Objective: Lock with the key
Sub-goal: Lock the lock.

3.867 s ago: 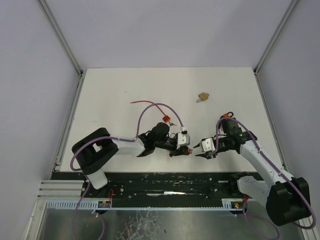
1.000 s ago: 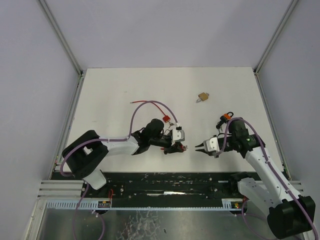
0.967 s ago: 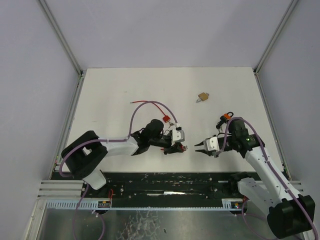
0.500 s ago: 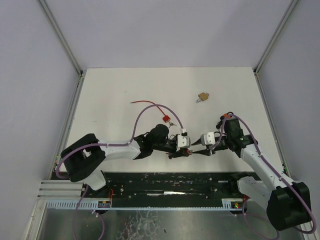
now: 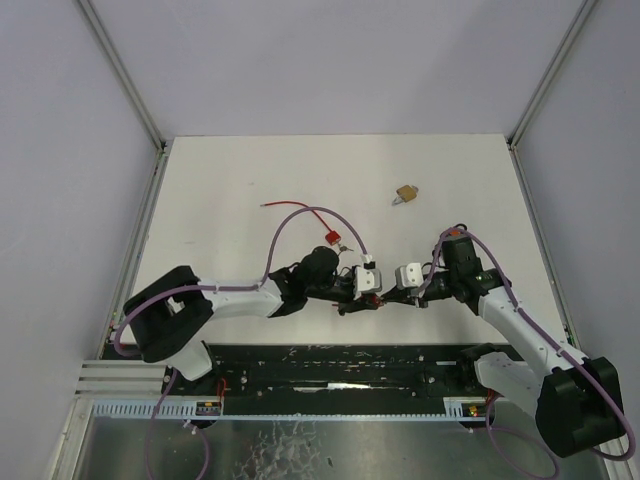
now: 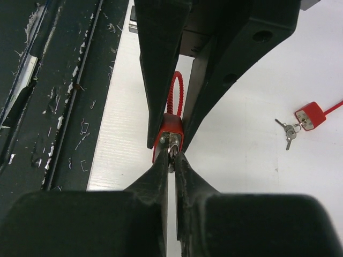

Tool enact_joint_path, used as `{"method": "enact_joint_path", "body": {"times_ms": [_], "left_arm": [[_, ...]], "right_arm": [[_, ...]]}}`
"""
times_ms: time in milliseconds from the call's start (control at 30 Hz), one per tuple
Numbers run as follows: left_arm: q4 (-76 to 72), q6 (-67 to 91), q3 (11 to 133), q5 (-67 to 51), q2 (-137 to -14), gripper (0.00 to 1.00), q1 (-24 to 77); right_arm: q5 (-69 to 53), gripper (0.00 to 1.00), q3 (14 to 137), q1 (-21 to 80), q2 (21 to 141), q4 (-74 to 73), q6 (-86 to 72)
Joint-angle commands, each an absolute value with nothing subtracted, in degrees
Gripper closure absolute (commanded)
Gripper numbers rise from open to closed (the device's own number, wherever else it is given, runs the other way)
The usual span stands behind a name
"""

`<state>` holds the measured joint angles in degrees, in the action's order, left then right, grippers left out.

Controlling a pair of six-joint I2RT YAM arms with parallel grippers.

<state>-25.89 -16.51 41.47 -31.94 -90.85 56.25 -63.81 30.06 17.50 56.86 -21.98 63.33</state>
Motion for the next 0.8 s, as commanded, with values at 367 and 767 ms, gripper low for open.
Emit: {"method": "enact_joint_path", "body": {"times_ms": [367, 767], "left_arm": [[-18.5, -13.5, 49.1, -49.0, -99.5, 1.0, 51.7], [-17.7, -15.0, 49.2, -44.2, -98.4, 1.0, 49.9]], "right_arm": [[-64.4, 1.0, 34.5, 18.7, 52.9, -42.6, 100.4], [-70.2, 1.0, 37.9, 16.4, 53.9, -42.9, 90.1]]}}
